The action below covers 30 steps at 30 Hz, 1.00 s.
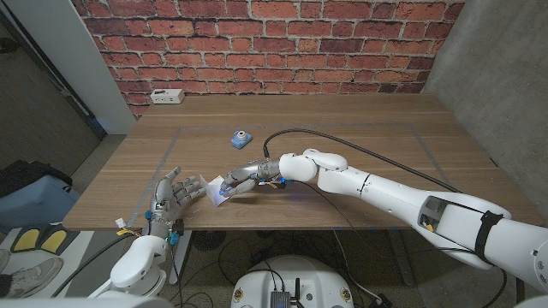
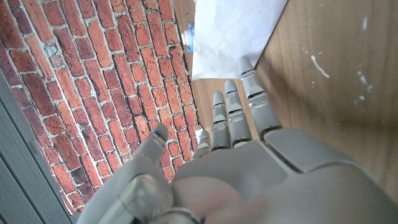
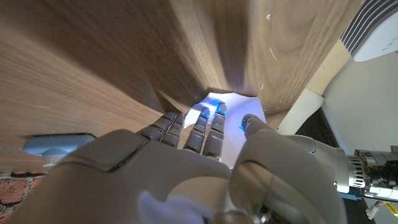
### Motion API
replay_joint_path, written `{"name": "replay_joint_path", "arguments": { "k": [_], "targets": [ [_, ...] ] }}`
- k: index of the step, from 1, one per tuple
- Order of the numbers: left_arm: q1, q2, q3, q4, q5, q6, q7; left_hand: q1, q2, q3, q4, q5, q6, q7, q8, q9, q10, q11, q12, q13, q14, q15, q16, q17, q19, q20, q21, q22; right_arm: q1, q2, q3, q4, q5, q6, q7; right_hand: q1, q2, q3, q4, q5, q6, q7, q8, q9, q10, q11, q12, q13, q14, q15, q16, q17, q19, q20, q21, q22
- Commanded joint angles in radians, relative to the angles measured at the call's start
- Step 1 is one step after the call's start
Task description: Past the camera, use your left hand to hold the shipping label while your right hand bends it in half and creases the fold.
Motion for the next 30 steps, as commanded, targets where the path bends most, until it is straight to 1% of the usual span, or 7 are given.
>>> {"name": "replay_joint_path", "arguments": {
  "k": [1,6,12,14,18,24,30],
  "targets": [
    [-0.017,-0.06,0.045,0.02,-0.192,-0.054,-0.054,-0.002,0.01,-0.003,0.007,0.001,0.111,0.098,0.063,-0.003,0.004,0.0,0.011,0.006,0.005,0.008,0.006,0.002,0.004,0.006,-0.002,0.001,-0.005,-0.007,0.004,-0.008,0.004,0.0,0.001,-0.001,0.008,0.002,-0.009,0.006,0.011,0.003,-0.001,0.005,0.008,0.002,-0.003,0.002,0.003,-0.057,0.009,0.002,0.003,0.0,0.005,0.002],
    [0.004,-0.036,0.037,-0.016,-0.297,-0.013,-0.065,-0.006,0.008,-0.012,0.015,0.002,0.298,0.184,0.158,0.031,0.061,0.001,0.031,0.011,0.071,0.026,0.017,0.002,0.068,0.016,0.012,0.001,-0.007,-0.009,0.008,-0.012,0.004,-0.002,-0.004,-0.004,0.008,0.001,-0.007,0.006,0.011,0.004,-0.001,0.005,0.008,0.0,-0.004,0.002,0.005,-0.057,0.011,0.002,0.003,0.0,0.005,0.002],
    [0.033,0.057,0.002,-0.084,-0.324,0.119,0.03,-0.021,0.006,-0.026,0.039,0.004,0.429,0.214,0.21,0.061,0.114,0.002,0.037,0.011,0.121,0.03,0.01,0.001,0.113,0.019,0.009,0.0,-0.012,-0.015,0.014,-0.021,0.01,-0.003,-0.004,-0.008,0.007,-0.001,-0.004,0.006,0.01,0.005,-0.002,0.005,0.009,0.0,-0.004,0.002,0.007,-0.059,0.012,0.002,0.003,0.001,0.005,0.002],
    [0.035,0.108,-0.011,-0.095,-0.306,0.162,0.034,-0.026,-0.003,-0.043,0.046,0.005,0.472,0.216,0.183,0.049,0.094,0.001,0.028,0.003,0.096,0.03,0.002,0.002,0.102,0.021,-0.007,0.0,-0.014,-0.017,0.015,-0.024,0.012,-0.005,-0.002,-0.008,0.007,-0.002,-0.005,0.006,0.01,0.004,-0.002,0.005,0.01,-0.002,-0.005,0.002,0.008,-0.059,0.013,0.002,0.004,0.002,0.005,0.002],
    [0.025,0.202,-0.021,-0.11,-0.227,0.236,0.051,-0.014,0.001,-0.072,0.046,0.007,0.528,0.216,0.042,-0.066,0.039,0.001,0.004,-0.048,0.005,0.031,-0.001,0.001,0.024,0.017,-0.021,-0.001,-0.018,-0.022,0.018,-0.033,0.014,-0.005,-0.003,-0.009,0.006,-0.002,-0.005,0.006,0.009,0.005,-0.003,0.005,0.008,0.005,-0.006,0.002,0.009,-0.057,0.013,0.002,0.004,0.002,0.005,0.002],
    [-0.003,0.284,-0.032,-0.114,-0.186,0.322,0.021,-0.014,-0.002,-0.085,0.047,0.007,0.519,0.215,0.015,-0.081,0.009,0.0,-0.003,-0.075,-0.047,0.015,-0.004,0.001,-0.044,0.007,-0.029,-0.001,-0.025,-0.03,0.024,-0.042,0.023,-0.001,-0.001,-0.011,0.002,-0.005,-0.006,0.005,0.01,0.007,-0.003,0.005,0.009,0.005,-0.006,0.002,0.01,-0.056,0.014,0.001,0.004,0.004,0.005,0.002],
    [-0.045,0.246,-0.02,-0.06,-0.249,0.256,-0.115,0.002,-0.002,-0.082,0.032,0.007,0.417,0.213,-0.008,-0.09,-0.1,-0.001,-0.024,-0.098,-0.139,-0.006,-0.01,-0.003,-0.075,0.0,-0.023,-0.003,-0.035,-0.039,0.031,-0.054,0.02,-0.004,-0.011,-0.012,-0.001,-0.006,-0.007,0.005,0.011,0.008,-0.003,0.005,0.01,0.009,-0.006,0.002,0.011,-0.056,0.014,0.0,0.005,0.006,0.005,0.002]
  ]
}}
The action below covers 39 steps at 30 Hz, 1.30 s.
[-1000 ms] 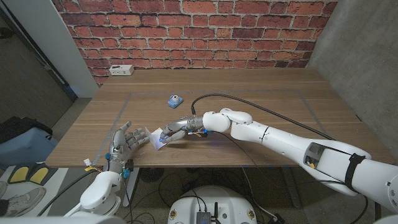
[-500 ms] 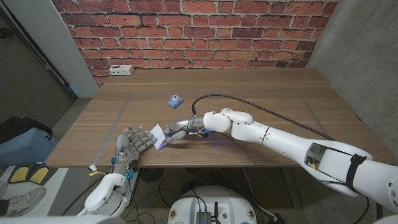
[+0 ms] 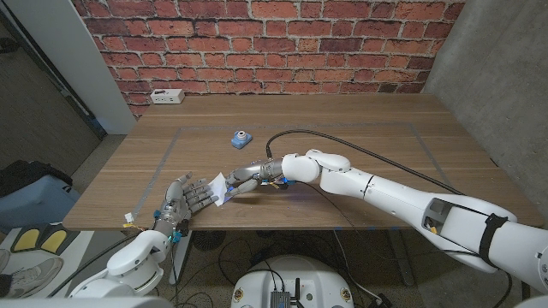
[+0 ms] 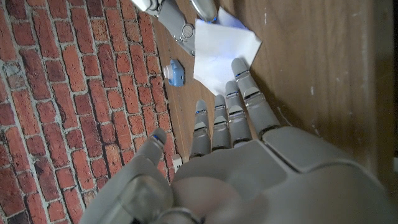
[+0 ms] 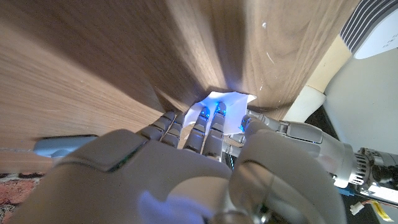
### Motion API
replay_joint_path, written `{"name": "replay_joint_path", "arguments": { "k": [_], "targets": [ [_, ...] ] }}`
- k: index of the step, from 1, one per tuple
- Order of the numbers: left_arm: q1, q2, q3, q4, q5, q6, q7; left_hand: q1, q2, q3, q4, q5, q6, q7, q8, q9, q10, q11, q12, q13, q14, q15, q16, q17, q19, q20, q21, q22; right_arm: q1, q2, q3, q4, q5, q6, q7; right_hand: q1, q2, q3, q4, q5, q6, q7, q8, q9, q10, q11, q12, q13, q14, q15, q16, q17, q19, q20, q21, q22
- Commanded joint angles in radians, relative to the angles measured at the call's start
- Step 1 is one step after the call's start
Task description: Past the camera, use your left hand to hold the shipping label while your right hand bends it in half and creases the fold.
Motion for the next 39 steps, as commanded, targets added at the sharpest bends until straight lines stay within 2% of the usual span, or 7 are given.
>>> {"name": "replay_joint_path", "arguments": {
  "k": [1,5,8,15,23,31,39],
  "targets": [
    [-0.057,0.024,0.003,0.043,-0.049,0.01,-0.14,0.027,0.0,0.004,-0.017,0.007,-0.079,0.056,-0.01,-0.002,-0.07,-0.001,-0.01,-0.012,-0.045,-0.01,-0.002,-0.003,-0.004,0.001,0.004,-0.001,-0.016,-0.016,0.013,-0.023,0.006,0.003,-0.01,-0.003,-0.003,-0.003,-0.004,0.005,0.005,0.003,-0.004,0.005,0.003,0.002,-0.002,0.001,0.008,-0.053,0.006,-0.001,0.002,0.004,0.005,0.002],
    [-0.069,-0.065,0.022,0.057,-0.126,-0.044,-0.138,0.044,0.016,0.016,-0.027,0.006,-0.138,0.057,-0.009,-0.004,-0.111,0.001,-0.007,-0.019,-0.075,0.0,-0.003,-0.004,-0.017,0.004,0.001,-0.002,-0.019,-0.02,0.017,-0.027,0.008,-0.001,-0.008,-0.001,-0.004,-0.003,-0.007,0.005,0.004,0.003,-0.005,0.005,0.002,0.004,-0.003,0.001,0.008,-0.052,0.005,-0.003,0.002,0.005,0.004,0.002],
    [-0.061,-0.077,0.018,0.038,-0.172,-0.033,-0.114,0.049,0.026,0.021,-0.027,0.006,-0.152,0.058,-0.007,-0.004,-0.119,0.001,-0.004,-0.02,-0.081,0.007,-0.001,-0.003,-0.021,0.009,0.0,-0.002,-0.02,-0.022,0.018,-0.027,0.009,0.003,-0.009,-0.001,-0.004,-0.004,-0.008,0.005,0.005,0.002,-0.004,0.005,0.005,0.002,-0.002,0.001,0.008,-0.052,0.005,-0.003,0.003,0.006,0.005,0.002],
    [-0.032,-0.004,-0.024,-0.034,-0.226,0.079,-0.037,0.057,0.033,0.025,-0.03,0.003,-0.174,0.059,-0.002,-0.003,-0.132,0.001,0.001,-0.022,-0.085,0.015,0.004,-0.003,-0.016,0.015,0.005,-0.002,-0.017,-0.02,0.019,-0.02,0.013,0.007,-0.002,-0.002,-0.003,-0.005,-0.011,0.006,0.03,0.016,0.004,0.005,0.024,0.017,0.004,0.001,0.023,-0.06,0.01,-0.006,0.006,0.008,0.006,0.002],
    [-0.015,0.064,-0.065,-0.079,-0.294,0.173,-0.063,0.065,0.024,0.022,-0.039,0.003,-0.193,0.06,0.008,0.0,-0.097,0.001,0.017,-0.024,-0.031,0.018,0.012,-0.005,0.07,0.015,0.024,-0.003,-0.012,-0.02,0.014,-0.028,0.007,-0.018,0.023,-0.008,0.0,-0.006,-0.006,0.006,0.031,0.018,0.003,0.005,0.028,0.017,0.004,0.001,0.022,-0.063,0.011,-0.005,0.004,0.01,0.004,0.002],
    [-0.009,0.078,-0.049,-0.12,-0.204,0.175,0.005,0.063,0.023,0.018,-0.04,0.003,-0.161,0.058,0.019,0.001,-0.056,0.001,0.024,-0.024,0.01,0.016,0.014,-0.004,0.1,0.013,0.021,-0.003,-0.007,-0.018,0.01,-0.026,0.011,-0.038,0.043,-0.033,0.017,-0.002,0.024,0.01,0.018,0.013,-0.005,0.006,0.017,0.013,-0.003,0.001,0.012,-0.079,0.008,0.001,-0.02,0.007,-0.004,0.002],
    [-0.003,0.071,-0.062,-0.142,-0.233,0.207,0.017,0.071,0.02,0.02,-0.05,0.004,-0.158,0.059,0.012,0.0,-0.054,0.002,0.017,-0.025,0.008,0.023,0.007,-0.005,0.114,0.02,0.018,-0.003,-0.007,-0.021,0.015,-0.019,0.009,-0.021,0.018,-0.037,0.014,0.004,0.03,0.012,0.015,0.015,-0.006,0.006,0.019,0.016,-0.002,0.001,0.019,-0.083,0.009,0.0,-0.021,0.009,-0.004,0.002]
  ]
}}
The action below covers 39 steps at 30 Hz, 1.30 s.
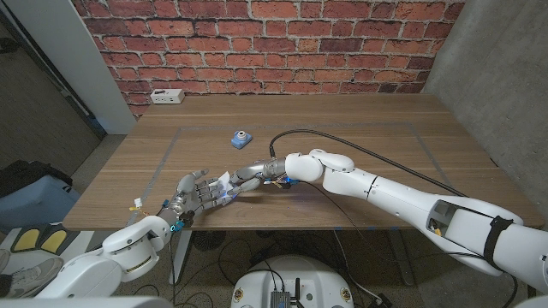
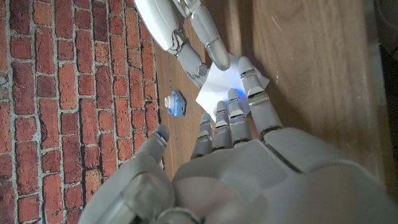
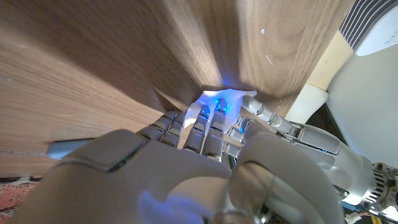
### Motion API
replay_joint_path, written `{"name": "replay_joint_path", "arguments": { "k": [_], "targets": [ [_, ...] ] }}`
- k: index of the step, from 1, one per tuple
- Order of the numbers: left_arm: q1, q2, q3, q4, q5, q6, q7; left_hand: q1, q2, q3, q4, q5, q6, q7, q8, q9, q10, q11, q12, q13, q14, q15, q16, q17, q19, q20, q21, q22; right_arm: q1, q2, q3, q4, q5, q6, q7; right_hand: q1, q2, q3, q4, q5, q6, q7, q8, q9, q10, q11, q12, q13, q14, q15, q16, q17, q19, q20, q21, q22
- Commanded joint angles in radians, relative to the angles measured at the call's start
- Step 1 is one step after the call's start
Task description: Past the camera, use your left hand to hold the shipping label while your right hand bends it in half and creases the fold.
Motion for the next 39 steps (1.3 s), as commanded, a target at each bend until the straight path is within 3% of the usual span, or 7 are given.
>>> {"name": "replay_joint_path", "arguments": {
  "k": [1,10,18,25,31,37,39],
  "targets": [
    [0.013,0.008,-0.009,-0.053,0.012,0.046,0.057,0.019,-0.001,0.004,-0.015,0.004,0.005,0.075,-0.003,0.003,0.009,-0.002,-0.006,-0.001,0.006,0.012,-0.002,0.003,0.02,0.003,-0.011,0.002,0.005,-0.003,0.001,0.01,-0.002,0.002,-0.006,-0.011,-0.004,0.002,0.009,0.005,-0.002,0.0,-0.002,0.001,-0.002,0.005,0.0,0.001,0.005,-0.079,0.001,0.001,-0.005,0.002,-0.003,0.003],
    [0.033,-0.023,0.008,-0.103,0.138,0.046,0.217,0.019,0.006,-0.004,-0.024,0.006,-0.013,0.072,-0.002,0.004,-0.015,-0.002,-0.009,-0.001,-0.041,0.015,-0.004,0.005,-0.03,0.004,-0.022,0.004,0.005,-0.003,0.003,0.015,0.003,0.012,-0.01,-0.014,-0.009,0.007,0.014,0.007,-0.002,-0.007,-0.002,0.001,-0.001,-0.003,-0.001,0.001,0.009,-0.079,-0.001,-0.001,-0.001,0.002,-0.001,0.003],
    [0.025,-0.065,0.053,-0.073,0.298,-0.039,0.237,0.031,0.02,0.016,-0.016,0.006,0.006,0.071,-0.002,0.006,-0.021,-0.003,-0.007,0.001,-0.087,0.017,-0.004,0.005,-0.101,0.004,-0.021,0.004,0.007,0.0,0.001,0.015,0.004,0.007,-0.002,-0.016,-0.011,0.009,0.015,0.007,-0.005,-0.006,-0.003,0.001,-0.005,-0.005,-0.002,0.001,0.01,-0.079,-0.002,-0.002,-0.001,0.004,0.0,0.003],
    [0.004,-0.077,0.041,-0.021,0.275,-0.064,0.149,0.045,0.025,0.03,-0.009,0.007,-0.009,0.072,-0.003,0.005,-0.062,-0.003,-0.009,0.001,-0.134,0.016,-0.005,0.005,-0.17,0.004,-0.023,0.004,0.005,-0.002,0.002,0.013,0.011,0.006,0.0,-0.018,-0.015,0.008,0.015,0.007,-0.005,-0.006,-0.003,0.001,-0.005,-0.003,-0.002,0.001,0.012,-0.079,-0.003,-0.003,-0.001,0.005,0.0,0.003],
    [-0.012,-0.06,0.041,-0.005,0.262,-0.056,0.095,0.049,0.028,0.034,-0.007,0.007,-0.012,0.072,-0.004,0.005,-0.059,-0.004,-0.006,0.001,-0.133,0.014,-0.003,0.005,-0.17,0.002,-0.02,0.004,0.0,-0.005,0.006,0.009,0.016,0.002,-0.001,-0.02,-0.018,0.007,0.015,0.007,-0.006,-0.004,-0.003,0.001,-0.005,0.001,-0.002,0.002,0.013,-0.078,-0.003,-0.004,-0.001,0.005,0.0,0.003],
    [-0.03,0.013,0.038,-0.006,0.319,-0.024,0.05,0.051,0.023,0.034,-0.005,0.006,0.039,0.071,0.01,0.005,-0.055,-0.004,-0.003,0.001,-0.136,0.006,-0.002,0.006,-0.23,-0.005,-0.032,0.003,0.001,-0.005,0.007,0.013,0.023,0.007,0.0,-0.027,-0.02,0.005,0.019,0.007,-0.006,-0.002,-0.003,0.001,-0.002,0.005,-0.001,0.002,0.017,-0.077,-0.002,-0.003,-0.001,0.007,0.0,0.003],
    [-0.038,0.007,0.044,0.011,0.318,-0.059,0.002,0.05,0.021,0.033,-0.005,0.006,0.072,0.071,0.015,0.006,-0.031,-0.005,0.004,0.001,-0.118,-0.007,0.003,0.006,-0.255,-0.007,-0.034,0.002,0.001,-0.004,0.008,0.015,0.028,0.009,0.001,-0.03,-0.02,0.004,0.022,0.006,-0.004,-0.001,-0.002,0.001,0.0,0.005,-0.001,0.002,0.02,-0.077,0.0,-0.002,-0.001,0.007,0.0,0.003]
  ]
}}
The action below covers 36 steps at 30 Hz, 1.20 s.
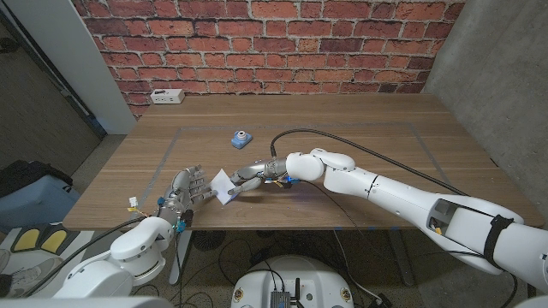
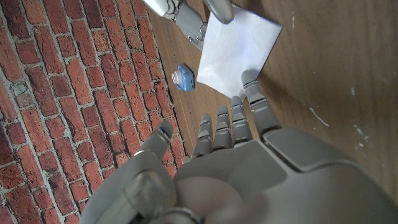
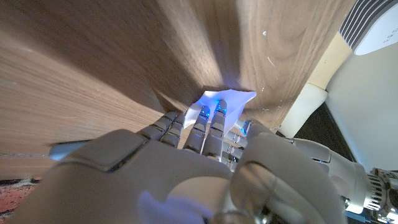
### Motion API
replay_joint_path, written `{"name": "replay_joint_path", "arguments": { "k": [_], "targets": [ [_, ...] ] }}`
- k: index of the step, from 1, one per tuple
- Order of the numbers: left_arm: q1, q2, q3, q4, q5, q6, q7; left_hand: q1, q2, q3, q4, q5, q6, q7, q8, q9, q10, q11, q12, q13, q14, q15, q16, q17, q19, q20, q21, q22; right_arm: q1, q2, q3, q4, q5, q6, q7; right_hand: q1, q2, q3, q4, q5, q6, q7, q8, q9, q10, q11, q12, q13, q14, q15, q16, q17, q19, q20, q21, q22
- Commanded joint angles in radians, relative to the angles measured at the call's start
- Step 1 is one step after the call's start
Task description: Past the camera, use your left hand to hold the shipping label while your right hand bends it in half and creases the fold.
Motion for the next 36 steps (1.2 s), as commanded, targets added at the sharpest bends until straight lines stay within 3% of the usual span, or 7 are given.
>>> {"name": "replay_joint_path", "arguments": {
  "k": [1,3,6,15,24,29,36],
  "targets": [
    [-0.04,0.032,0.009,0.047,0.022,-0.034,-0.139,0.009,-0.01,0.006,0.002,0.003,0.046,0.069,0.01,0.004,0.033,0.0,0.013,0.001,0.022,-0.015,0.009,0.003,-0.032,-0.001,-0.004,0.002,-0.003,-0.002,0.004,0.003,0.013,0.005,0.0,-0.014,-0.002,-0.002,0.01,0.002,0.001,0.002,-0.001,0.001,0.007,0.005,0.001,0.002,0.01,-0.077,0.0,0.003,0.0,0.009,0.007,0.003],
    [-0.055,-0.027,0.026,0.076,-0.037,-0.072,-0.158,0.005,-0.012,0.002,0.005,0.0,0.057,0.071,0.008,0.004,0.05,0.001,0.016,0.001,0.039,-0.001,0.011,0.003,-0.019,0.006,0.003,0.0,-0.005,-0.003,0.007,0.002,0.019,0.007,-0.001,-0.016,-0.002,-0.003,0.011,0.002,0.002,0.002,-0.001,0.001,0.008,0.006,0.001,0.002,0.013,-0.078,0.001,0.004,0.0,0.009,0.006,0.003],
    [-0.061,-0.051,0.033,0.072,-0.097,-0.05,-0.129,-0.006,-0.012,-0.02,0.02,0.001,0.107,0.071,-0.004,0.006,0.115,0.003,0.009,0.005,0.094,0.01,0.006,0.005,0.017,0.009,0.01,0.002,-0.008,-0.007,0.009,-0.003,0.02,0.003,0.0,-0.021,-0.003,-0.004,0.014,0.003,0.002,0.004,-0.001,0.001,0.009,0.003,0.002,0.002,0.021,-0.081,0.004,0.005,0.0,0.01,0.007,0.003],
    [-0.05,-0.025,0.016,0.044,-0.187,0.021,-0.075,0.0,-0.01,-0.038,0.027,0.004,0.137,0.071,-0.004,0.007,0.174,0.003,0.009,0.008,0.153,0.012,0.006,0.006,0.065,0.009,0.012,0.003,-0.008,-0.01,0.01,-0.003,0.022,0.01,0.0,-0.027,-0.004,-0.003,0.017,0.004,0.002,0.006,-0.001,0.001,0.011,0.007,0.002,0.002,0.022,-0.082,0.002,0.004,-0.001,0.011,0.007,0.003],
    [-0.027,-0.027,0.02,0.003,-0.143,0.021,0.035,0.005,-0.01,-0.041,0.023,0.005,0.129,0.072,-0.006,0.006,0.176,0.003,0.006,0.007,0.161,0.012,0.004,0.006,0.077,0.009,0.011,0.003,-0.011,-0.013,0.013,-0.006,0.027,0.007,0.005,-0.031,-0.006,-0.003,0.019,0.004,0.002,0.008,-0.001,0.001,0.012,0.005,0.002,0.002,0.022,-0.081,0.0,0.004,-0.002,0.012,0.006,0.003],
    [-0.021,-0.038,0.045,-0.034,-0.01,0.016,0.17,0.012,-0.008,-0.045,0.015,0.007,0.09,0.071,-0.007,0.004,0.142,0.003,0.003,0.005,0.125,0.012,0.003,0.005,0.052,0.009,0.007,0.002,-0.011,-0.013,0.013,-0.005,0.031,0.01,0.007,-0.033,-0.007,-0.003,0.019,0.005,0.003,0.009,-0.001,0.001,0.011,0.004,0.002,0.002,0.023,-0.079,-0.001,0.003,-0.002,0.012,0.006,0.003],
    [-0.031,-0.041,0.03,-0.009,-0.008,0.012,0.128,0.027,-0.002,-0.037,0.011,0.007,0.04,0.072,-0.009,0.003,0.081,0.003,0.001,0.004,0.065,0.012,0.002,0.005,0.002,0.009,0.006,0.002,-0.007,-0.009,0.011,0.001,0.035,0.015,0.012,-0.035,-0.01,-0.003,0.018,0.005,0.001,0.009,-0.002,0.001,0.008,0.006,0.0,0.002,0.023,-0.08,-0.003,0.002,-0.002,0.014,0.006,0.003]
  ]
}}
